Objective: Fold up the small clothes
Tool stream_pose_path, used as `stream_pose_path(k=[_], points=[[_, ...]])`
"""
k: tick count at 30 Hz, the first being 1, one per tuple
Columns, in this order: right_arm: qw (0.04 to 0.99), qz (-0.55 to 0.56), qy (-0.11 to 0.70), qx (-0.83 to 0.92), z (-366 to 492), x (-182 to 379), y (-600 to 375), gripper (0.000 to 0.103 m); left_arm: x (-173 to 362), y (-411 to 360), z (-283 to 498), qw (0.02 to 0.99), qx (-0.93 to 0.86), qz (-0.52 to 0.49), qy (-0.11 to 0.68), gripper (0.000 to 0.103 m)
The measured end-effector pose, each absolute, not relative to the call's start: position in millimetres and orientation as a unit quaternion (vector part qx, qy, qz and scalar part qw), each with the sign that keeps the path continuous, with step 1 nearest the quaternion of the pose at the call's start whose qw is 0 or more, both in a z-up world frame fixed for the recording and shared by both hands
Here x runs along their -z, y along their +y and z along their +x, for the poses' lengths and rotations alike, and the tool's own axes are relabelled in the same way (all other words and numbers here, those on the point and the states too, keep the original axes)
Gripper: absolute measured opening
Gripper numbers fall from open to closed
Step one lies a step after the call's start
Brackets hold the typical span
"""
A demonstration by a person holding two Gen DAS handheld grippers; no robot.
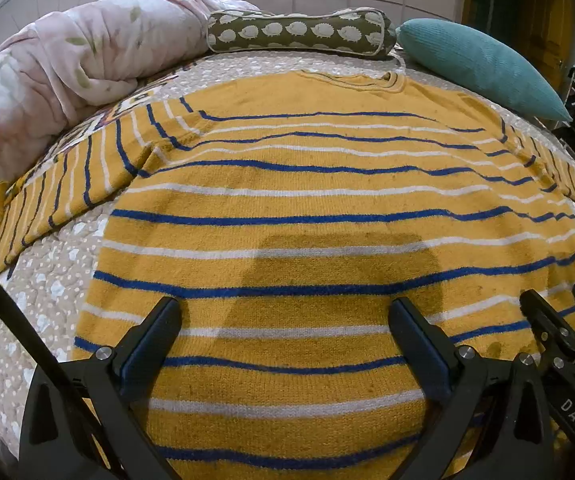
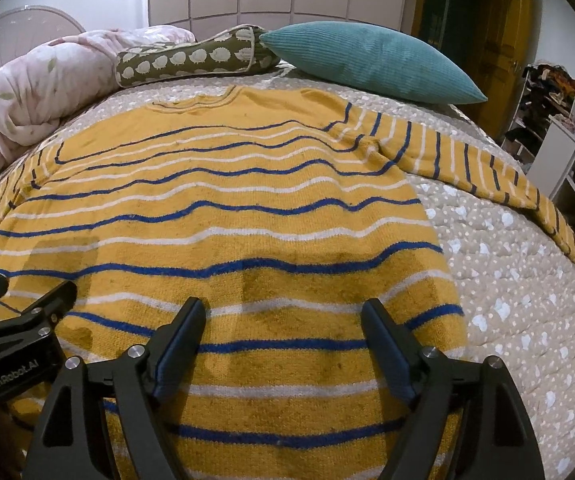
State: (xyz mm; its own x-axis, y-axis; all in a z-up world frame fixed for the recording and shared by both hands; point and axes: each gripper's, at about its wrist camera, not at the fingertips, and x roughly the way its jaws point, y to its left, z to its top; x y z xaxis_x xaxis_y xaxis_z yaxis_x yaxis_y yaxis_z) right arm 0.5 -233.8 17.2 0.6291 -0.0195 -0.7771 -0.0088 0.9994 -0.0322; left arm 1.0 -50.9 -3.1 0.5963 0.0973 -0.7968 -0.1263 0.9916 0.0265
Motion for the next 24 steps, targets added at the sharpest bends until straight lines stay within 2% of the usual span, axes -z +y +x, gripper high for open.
stream_pose_path(k=[16,17,18,19,20,21,22,24], points=[[0.901,-0.002,0.433,-0.011,-1.2,-18.2,-234.2,0.089,3.0,-49.6,0.7,0.893,-0.06,-0.021,0.446,0.103],[0.901,-0.002,0.433,-0.012,-1.1,-18.1,-233.9,0.089,2.5,-49.2,0.7,0.892,-0.059,-0.024,0.447,0.101],[0.901,-0.003,0.433,-0.012,-1.1,-18.1,-233.5,0.089,0.7,-48.3,0.2,0.892,-0.055,-0.028,0.447,0.096],[0.901,-0.003,0.434,-0.013,-0.6,-18.0,-233.3,0.089,-4.4,-46.4,-2.4,0.894,-0.05,-0.034,0.444,0.076],[0.901,-0.003,0.434,-0.014,-0.3,-17.9,-233.1,0.09,-11.5,-44.6,-5.6,0.895,-0.047,-0.036,0.442,0.046],[0.901,-0.002,0.434,-0.015,-0.2,-17.9,-233.5,0.09,-18.1,-42.4,-8.0,0.894,-0.039,-0.039,0.446,0.032],[0.901,-0.001,0.434,-0.017,-0.4,-17.9,-233.8,0.091,-24.3,-38.9,-9.6,0.892,-0.029,-0.045,0.449,0.013],[0.901,0.001,0.434,-0.018,-0.4,-18.0,-234.2,0.091,-43.0,-21.8,-16.5,0.895,-0.008,-0.073,0.439,0.013]])
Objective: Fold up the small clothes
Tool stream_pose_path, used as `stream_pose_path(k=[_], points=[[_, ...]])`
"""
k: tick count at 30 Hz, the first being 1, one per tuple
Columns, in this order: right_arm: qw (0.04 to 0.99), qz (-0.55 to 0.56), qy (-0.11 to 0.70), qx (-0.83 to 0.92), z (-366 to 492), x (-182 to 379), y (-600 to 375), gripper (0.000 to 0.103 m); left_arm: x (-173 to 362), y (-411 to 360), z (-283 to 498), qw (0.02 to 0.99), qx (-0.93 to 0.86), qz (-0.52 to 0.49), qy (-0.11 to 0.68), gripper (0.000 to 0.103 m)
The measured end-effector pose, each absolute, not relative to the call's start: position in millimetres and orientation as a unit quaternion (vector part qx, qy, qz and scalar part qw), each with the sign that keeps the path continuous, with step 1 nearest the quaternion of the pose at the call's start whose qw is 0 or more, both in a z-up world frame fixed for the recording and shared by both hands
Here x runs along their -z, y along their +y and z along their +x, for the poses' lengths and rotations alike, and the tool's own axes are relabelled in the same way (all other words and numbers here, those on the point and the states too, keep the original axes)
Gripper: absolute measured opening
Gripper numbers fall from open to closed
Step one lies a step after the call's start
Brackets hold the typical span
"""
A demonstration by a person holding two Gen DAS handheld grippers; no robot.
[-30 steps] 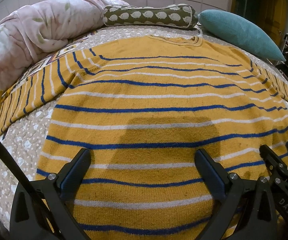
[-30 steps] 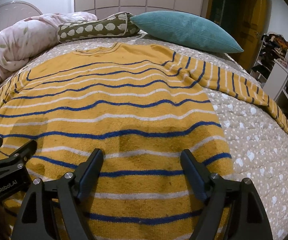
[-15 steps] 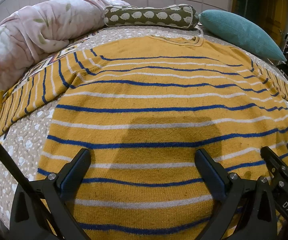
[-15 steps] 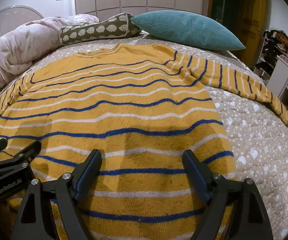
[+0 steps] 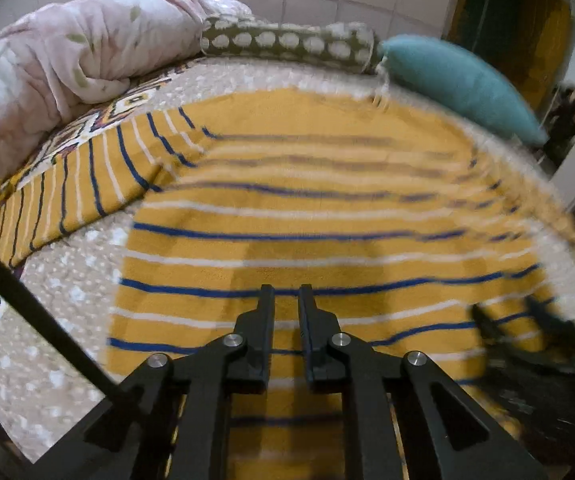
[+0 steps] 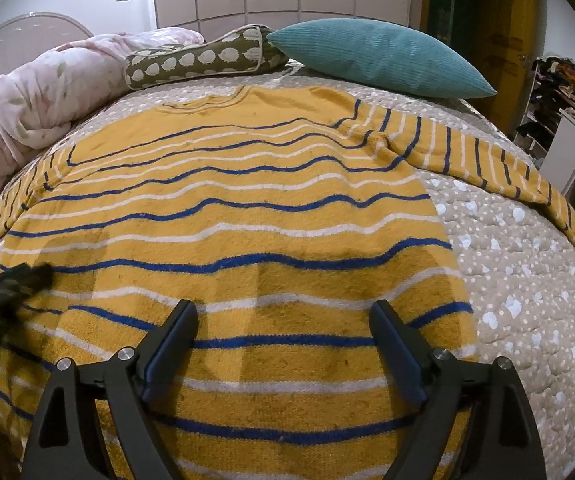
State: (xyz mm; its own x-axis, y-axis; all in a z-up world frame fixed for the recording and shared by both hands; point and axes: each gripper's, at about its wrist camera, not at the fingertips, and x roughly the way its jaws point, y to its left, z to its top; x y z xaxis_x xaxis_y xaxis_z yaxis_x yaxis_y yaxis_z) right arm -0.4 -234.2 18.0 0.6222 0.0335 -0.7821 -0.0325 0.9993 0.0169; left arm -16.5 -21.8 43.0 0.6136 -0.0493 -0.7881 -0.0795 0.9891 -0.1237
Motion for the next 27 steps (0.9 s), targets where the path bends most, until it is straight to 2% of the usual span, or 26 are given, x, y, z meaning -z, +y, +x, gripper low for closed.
stream_pose_path(k=[1,3,4,5,7,13,17,18,19,20,21,23,27], points=[[0.9,-0.001,0.435,-0.017,-0.4,-17.9,-234.2,0.091,-55.2,-7.6,-21.9,0.9,-0.008,-0.086,0.426,0.013],[0.901,-0.003,0.434,-0.016,-0.5,-17.9,-234.3,0.091,-74.4,24.6,-30.3,0.91,-0.028,-0.09,0.403,0.03],[0.901,-0.004,0.434,-0.015,-0.2,-17.9,-234.2,0.091,-80.8,43.2,-33.0,0.914,-0.044,-0.089,0.393,0.054],[0.901,-0.004,0.434,-0.015,-0.1,-18.0,-234.3,0.091,-84.9,60.8,-35.0,0.916,-0.061,-0.089,0.386,0.072],[0.9,-0.006,0.435,-0.014,-0.1,-18.0,-234.0,0.091,-87.5,113.3,-40.9,0.916,-0.121,-0.095,0.372,0.075],[0.9,-0.009,0.435,-0.013,0.2,-18.2,-232.8,0.092,-58.9,247.9,-37.0,0.865,-0.302,-0.07,0.395,0.075],[0.9,-0.013,0.436,-0.011,0.4,-18.0,-232.2,0.092,-31.3,293.1,-20.2,0.843,-0.32,-0.052,0.43,0.075],[0.9,-0.014,0.436,-0.011,0.7,-17.8,-231.6,0.092,-24.5,301.8,-14.9,0.838,-0.316,-0.058,0.441,0.073],[0.9,-0.015,0.436,-0.01,0.8,-17.8,-231.4,0.092,-18.4,311.8,-11.8,0.836,-0.302,-0.082,0.45,0.053],[0.9,-0.015,0.437,-0.01,1.0,-17.7,-231.6,0.092,-15.3,320.6,-11.4,0.836,-0.289,-0.109,0.453,0.015],[0.899,-0.015,0.437,-0.011,1.2,-17.6,-231.7,0.092,-15.6,333.3,-13.5,0.834,-0.275,-0.156,0.452,0.009],[0.899,-0.015,0.437,-0.01,1.2,-17.6,-231.5,0.092,-25.5,344.0,-21.6,0.838,-0.282,-0.187,0.429,0.009],[0.899,-0.017,0.437,-0.01,1.4,-17.3,-231.7,0.092,-79.2,344.2,-29.2,0.86,-0.306,-0.176,0.369,0.009]])
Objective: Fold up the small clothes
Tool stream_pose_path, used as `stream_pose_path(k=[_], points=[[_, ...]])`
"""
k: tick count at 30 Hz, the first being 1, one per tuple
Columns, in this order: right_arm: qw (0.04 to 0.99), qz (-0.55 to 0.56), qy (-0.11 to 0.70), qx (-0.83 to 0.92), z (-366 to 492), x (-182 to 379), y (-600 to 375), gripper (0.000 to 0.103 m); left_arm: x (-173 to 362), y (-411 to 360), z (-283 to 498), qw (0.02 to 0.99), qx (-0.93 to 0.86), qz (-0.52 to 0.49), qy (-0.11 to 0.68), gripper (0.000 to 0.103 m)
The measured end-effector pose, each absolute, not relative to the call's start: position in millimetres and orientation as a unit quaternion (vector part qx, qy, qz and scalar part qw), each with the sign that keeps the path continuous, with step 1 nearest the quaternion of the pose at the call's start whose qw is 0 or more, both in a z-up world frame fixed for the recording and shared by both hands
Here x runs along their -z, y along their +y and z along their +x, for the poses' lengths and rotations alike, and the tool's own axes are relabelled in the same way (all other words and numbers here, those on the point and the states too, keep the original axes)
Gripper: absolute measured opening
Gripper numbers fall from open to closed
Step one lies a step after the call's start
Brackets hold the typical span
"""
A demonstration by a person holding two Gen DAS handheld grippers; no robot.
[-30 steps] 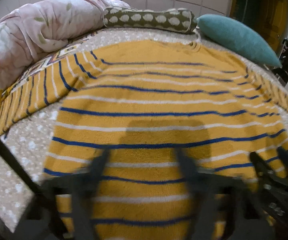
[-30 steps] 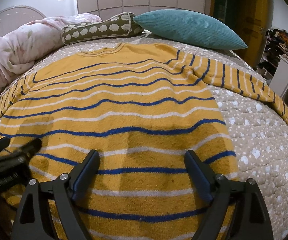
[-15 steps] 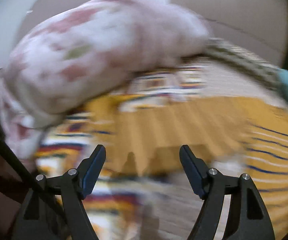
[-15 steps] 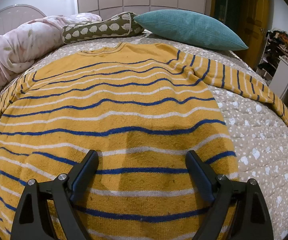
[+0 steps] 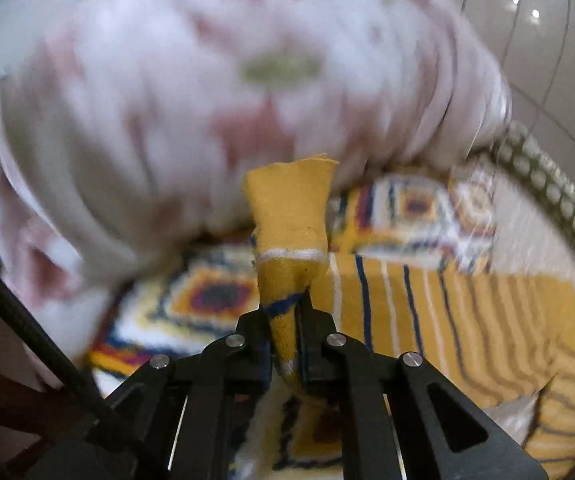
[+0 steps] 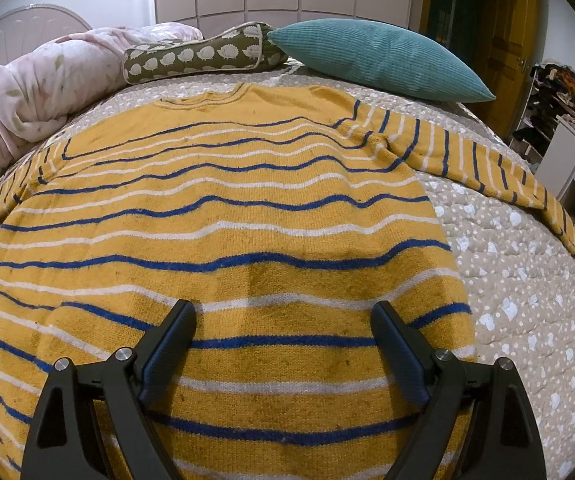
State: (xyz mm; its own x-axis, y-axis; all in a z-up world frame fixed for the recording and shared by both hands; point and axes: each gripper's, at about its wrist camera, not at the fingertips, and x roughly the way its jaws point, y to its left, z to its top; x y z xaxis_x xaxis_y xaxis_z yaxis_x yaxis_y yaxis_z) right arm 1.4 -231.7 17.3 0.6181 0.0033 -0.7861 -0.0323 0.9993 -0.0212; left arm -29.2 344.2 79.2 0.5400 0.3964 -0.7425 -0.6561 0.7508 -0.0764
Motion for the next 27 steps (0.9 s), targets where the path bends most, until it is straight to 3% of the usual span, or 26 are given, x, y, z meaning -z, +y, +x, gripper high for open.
stream_pose_path(k=[5,9,12,18,20,23,27], points=[[0.899,-0.016,0.437,-0.01,1.6,-17.4,-231.3,0.092,-148.4,286.8,-12.4,0.896,-0.287,-0.107,0.321,0.009],[0.9,-0.011,0.435,-0.014,2.0,-18.7,-232.6,0.092,-184.9,189.4,13.7,0.934,-0.137,-0.114,0.311,0.009],[0.904,0.024,0.425,-0.034,-3.5,-32.4,-242.9,0.083,-188.4,117.1,37.1,0.938,-0.036,-0.123,0.322,0.009],[0.919,0.134,0.371,-0.018,-34.0,-73.1,-299.5,0.084,-163.8,-37.3,84.0,0.909,0.148,-0.122,0.37,0.014],[0.919,0.135,0.371,-0.003,-39.7,-74.7,-314.2,0.084,-151.3,-59.3,88.9,0.899,0.153,-0.124,0.39,0.035],[0.916,0.138,0.376,0.019,-48.1,-72.5,-335.6,0.084,-141.6,-55.5,75.7,0.889,0.164,-0.152,0.399,0.056],[0.912,0.15,0.381,0.018,-46.4,-71.1,-352.2,0.084,-137.9,-31.0,34.7,0.903,0.115,-0.112,0.4,0.064]])
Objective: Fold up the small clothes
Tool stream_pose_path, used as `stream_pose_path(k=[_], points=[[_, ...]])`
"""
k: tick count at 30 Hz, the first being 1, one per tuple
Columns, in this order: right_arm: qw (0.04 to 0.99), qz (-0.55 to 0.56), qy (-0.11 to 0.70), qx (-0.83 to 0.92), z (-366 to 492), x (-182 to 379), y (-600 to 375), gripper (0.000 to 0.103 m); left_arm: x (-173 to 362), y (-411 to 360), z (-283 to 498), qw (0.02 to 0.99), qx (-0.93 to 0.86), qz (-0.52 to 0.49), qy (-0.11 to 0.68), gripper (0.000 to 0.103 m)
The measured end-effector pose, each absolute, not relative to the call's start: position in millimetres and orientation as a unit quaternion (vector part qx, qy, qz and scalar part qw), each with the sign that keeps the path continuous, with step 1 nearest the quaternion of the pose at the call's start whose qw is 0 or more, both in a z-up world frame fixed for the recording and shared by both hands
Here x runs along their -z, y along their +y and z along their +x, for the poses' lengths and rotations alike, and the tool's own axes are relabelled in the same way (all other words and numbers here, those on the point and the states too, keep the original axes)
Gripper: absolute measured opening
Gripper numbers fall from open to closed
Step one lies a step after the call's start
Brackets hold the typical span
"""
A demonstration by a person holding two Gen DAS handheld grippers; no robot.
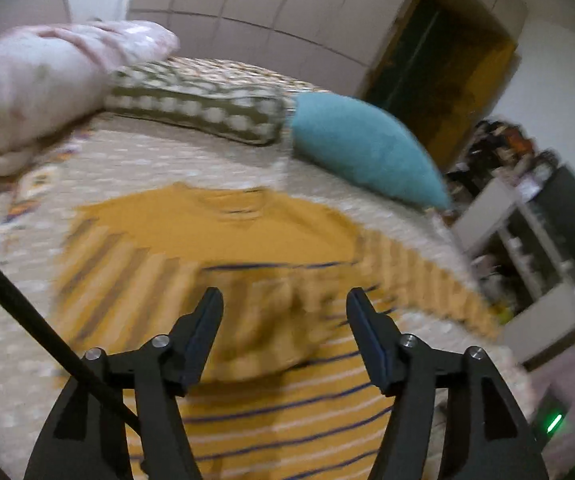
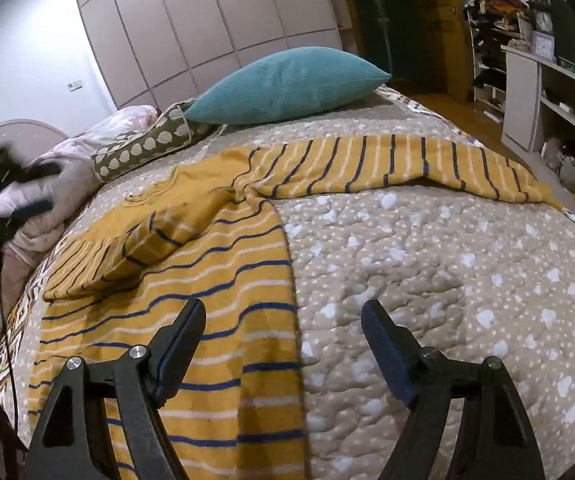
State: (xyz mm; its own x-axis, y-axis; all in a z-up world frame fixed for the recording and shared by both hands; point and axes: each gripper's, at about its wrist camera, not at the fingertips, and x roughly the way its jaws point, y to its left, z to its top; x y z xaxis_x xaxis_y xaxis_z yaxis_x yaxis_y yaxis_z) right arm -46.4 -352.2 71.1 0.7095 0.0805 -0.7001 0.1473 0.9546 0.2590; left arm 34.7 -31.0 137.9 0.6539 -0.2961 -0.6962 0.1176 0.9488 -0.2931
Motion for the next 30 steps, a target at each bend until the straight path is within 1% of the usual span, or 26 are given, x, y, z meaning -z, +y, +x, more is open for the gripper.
stream_pose_path(k=[2,3,10,14,16,18,20,21,23,27,29,30], points=[[0.912,0.152,0.381,0.009,-38.5,-72.3,-352.5,0.084,-136.7,-5.1,16.3,0.91,0.077,-0.081,0.398,0.069],[0.913,0.151,0.38,0.001,-33.1,-74.3,-349.4,0.084,-134.1,4.4,5.7,0.913,0.058,-0.069,0.398,0.069],[0.91,0.144,0.387,-0.046,19.0,-82.0,-312.7,0.084,-89.8,60.5,-58.2,0.903,-0.028,-0.068,0.422,0.07],[0.901,0.151,0.402,-0.058,66.0,-82.9,-292.3,0.084,-60.0,64.2,-69.6,0.896,-0.044,-0.069,0.437,0.07],[0.889,0.163,0.425,-0.055,93.1,-75.1,-281.6,0.084,-46.4,62.1,-69.5,0.887,-0.04,-0.067,0.455,0.07],[0.873,0.17,0.456,-0.029,118.6,-61.1,-274.4,0.083,-39.7,59.3,-72.2,0.887,-0.037,-0.065,0.456,0.07],[0.85,0.186,0.493,-0.022,139.8,-45.7,-271.3,0.037,-33.9,55.4,-74.3,0.889,-0.035,-0.053,0.454,0.07],[0.837,0.197,0.509,-0.031,146.5,-40.4,-271.7,0.012,-32.6,52.9,-75.1,0.89,-0.036,-0.047,0.452,0.07],[0.834,0.223,0.503,-0.044,152.3,-46.5,-274.9,0.012,-30.7,50.9,-76.9,0.892,-0.038,-0.04,0.449,0.07],[0.864,0.265,0.405,-0.137,130.6,-100.9,-287.1,0.012,-22.9,45.6,-78.7,0.889,-0.04,-0.037,0.454,0.07],[0.871,0.272,0.379,-0.157,112.8,-110.1,-297.8,0.012,-19.8,39.0,-82.1,0.894,-0.044,-0.017,0.446,0.07],[0.871,0.276,0.376,-0.153,104.0,-105.5,-305.7,0.012,-18.6,35.0,-83.8,0.895,-0.047,-0.005,0.443,0.07]])
